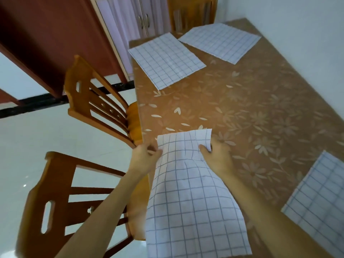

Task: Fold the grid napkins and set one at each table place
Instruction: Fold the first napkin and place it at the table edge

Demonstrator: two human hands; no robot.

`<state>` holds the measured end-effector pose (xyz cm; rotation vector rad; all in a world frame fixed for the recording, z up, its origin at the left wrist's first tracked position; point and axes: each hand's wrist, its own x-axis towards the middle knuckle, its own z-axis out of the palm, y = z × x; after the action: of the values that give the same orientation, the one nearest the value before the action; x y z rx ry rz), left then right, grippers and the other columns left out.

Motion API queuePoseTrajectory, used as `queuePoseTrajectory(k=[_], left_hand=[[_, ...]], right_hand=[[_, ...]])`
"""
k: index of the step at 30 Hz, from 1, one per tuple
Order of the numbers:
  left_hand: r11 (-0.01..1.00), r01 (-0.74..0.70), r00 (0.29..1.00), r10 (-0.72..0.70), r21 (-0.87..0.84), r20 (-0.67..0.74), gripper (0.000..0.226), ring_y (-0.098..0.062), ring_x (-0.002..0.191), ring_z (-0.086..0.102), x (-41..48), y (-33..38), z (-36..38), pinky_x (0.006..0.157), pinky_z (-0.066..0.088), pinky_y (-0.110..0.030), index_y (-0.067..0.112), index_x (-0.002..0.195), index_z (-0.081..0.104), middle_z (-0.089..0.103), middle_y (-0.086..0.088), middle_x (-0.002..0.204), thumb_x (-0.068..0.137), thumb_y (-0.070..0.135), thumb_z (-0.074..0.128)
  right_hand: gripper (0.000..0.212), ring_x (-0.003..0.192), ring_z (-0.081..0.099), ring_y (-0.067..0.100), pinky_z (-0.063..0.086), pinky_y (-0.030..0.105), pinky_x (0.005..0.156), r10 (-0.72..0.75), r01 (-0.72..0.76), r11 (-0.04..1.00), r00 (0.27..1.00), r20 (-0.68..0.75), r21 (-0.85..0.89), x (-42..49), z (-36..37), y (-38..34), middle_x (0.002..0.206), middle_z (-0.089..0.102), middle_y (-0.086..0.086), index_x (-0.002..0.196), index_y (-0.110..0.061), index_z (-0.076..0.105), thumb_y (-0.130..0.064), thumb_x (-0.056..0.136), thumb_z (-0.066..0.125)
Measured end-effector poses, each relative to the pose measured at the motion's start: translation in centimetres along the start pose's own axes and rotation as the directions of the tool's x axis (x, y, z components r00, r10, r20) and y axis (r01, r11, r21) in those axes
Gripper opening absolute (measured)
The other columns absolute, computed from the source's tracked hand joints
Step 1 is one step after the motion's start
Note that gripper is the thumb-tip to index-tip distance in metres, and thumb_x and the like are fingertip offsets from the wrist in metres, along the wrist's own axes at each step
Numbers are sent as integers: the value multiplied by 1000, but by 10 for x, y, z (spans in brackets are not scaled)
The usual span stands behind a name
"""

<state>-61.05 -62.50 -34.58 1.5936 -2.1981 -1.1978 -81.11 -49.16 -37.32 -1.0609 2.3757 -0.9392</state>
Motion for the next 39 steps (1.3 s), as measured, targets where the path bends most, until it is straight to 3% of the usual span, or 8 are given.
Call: queuePoseTrajectory(k=[5, 11, 14, 18, 24, 29, 33, 39], left_hand=[[978, -185, 982, 187, -96, 16, 17, -18, 71, 71, -42, 42, -23, 69, 63, -46, 22, 83, 62, 71, 3, 79, 91, 31, 74], [893, -403, 915, 400, -202, -56, 14, -8, 64, 71, -98, 82, -53, 66, 62, -44, 22, 85, 68, 74, 7, 73, 93, 33, 72], [832, -509, 861, 494, -218, -125, 11, -7, 69, 72, -122, 98, -71, 69, 62, -37, 24, 85, 71, 75, 11, 77, 94, 32, 71], [716, -661, 750, 635, -226, -182, 13, 2, 86, 70, -158, 115, -94, 74, 56, -16, 29, 93, 77, 73, 23, 90, 94, 18, 70], [601, -782, 623, 761, -166, -181, 26, 3, 86, 73, -192, 116, -113, 73, 60, -22, 23, 99, 79, 71, 16, 119, 90, 3, 66], [630, -747, 660, 665, -211, -350, 37, -6, 116, 63, -193, 122, -134, 88, 58, -25, 25, 129, 61, 65, 10, 128, 94, 18, 69], [689, -681, 722, 689, -249, -65, 88, -8, 144, 36, -177, 132, -158, 117, 34, -37, 31, 156, 27, 37, 13, 159, 85, 46, 76], [623, -537, 705, 702, -569, 103, 44, -18, 110, 72, -178, 149, -174, 98, 57, -47, 18, 125, 67, 76, 2, 119, 84, 30, 79]], right_hand=[[37, 54, 51, 23, 44, 41, 56, -81, 82, 997, 993, -86, 6, -34, -15, -51, 61, 53, 11, 66, -12, 41, -31, 92, 59], [35, 47, 36, 7, 31, 26, 50, -144, 164, 959, 984, -103, 230, -92, -48, -118, 50, 43, -9, 76, -11, 62, -34, 100, 53], [29, 54, 53, 5, 44, 24, 57, -176, 220, 906, 973, -149, 363, -126, -71, -151, 60, 61, -19, 88, -29, 72, -37, 103, 49], [16, 79, 72, 18, 57, 36, 73, -190, 278, 855, 953, -235, 437, -155, -101, -185, 84, 75, 2, 96, -27, 73, -37, 97, 61], [9, 74, 70, 14, 56, 38, 72, -96, 266, 881, 911, -401, 392, -173, -129, -205, 81, 75, 2, 91, -27, 75, -24, 92, 67], [14, 86, 70, 34, 56, 50, 77, -204, 340, 878, 903, -378, 336, -194, -151, -205, 93, 74, 14, 99, -24, 74, -30, 98, 61], [19, 89, 70, 28, 55, 46, 84, -261, 352, 897, 910, -322, 268, -210, -176, -207, 94, 76, 9, 98, -18, 73, -24, 101, 56], [22, 94, 71, 23, 54, 44, 89, -275, 365, 891, 907, -318, 271, -228, -209, -203, 99, 76, 5, 98, -12, 72, -17, 104, 51]])
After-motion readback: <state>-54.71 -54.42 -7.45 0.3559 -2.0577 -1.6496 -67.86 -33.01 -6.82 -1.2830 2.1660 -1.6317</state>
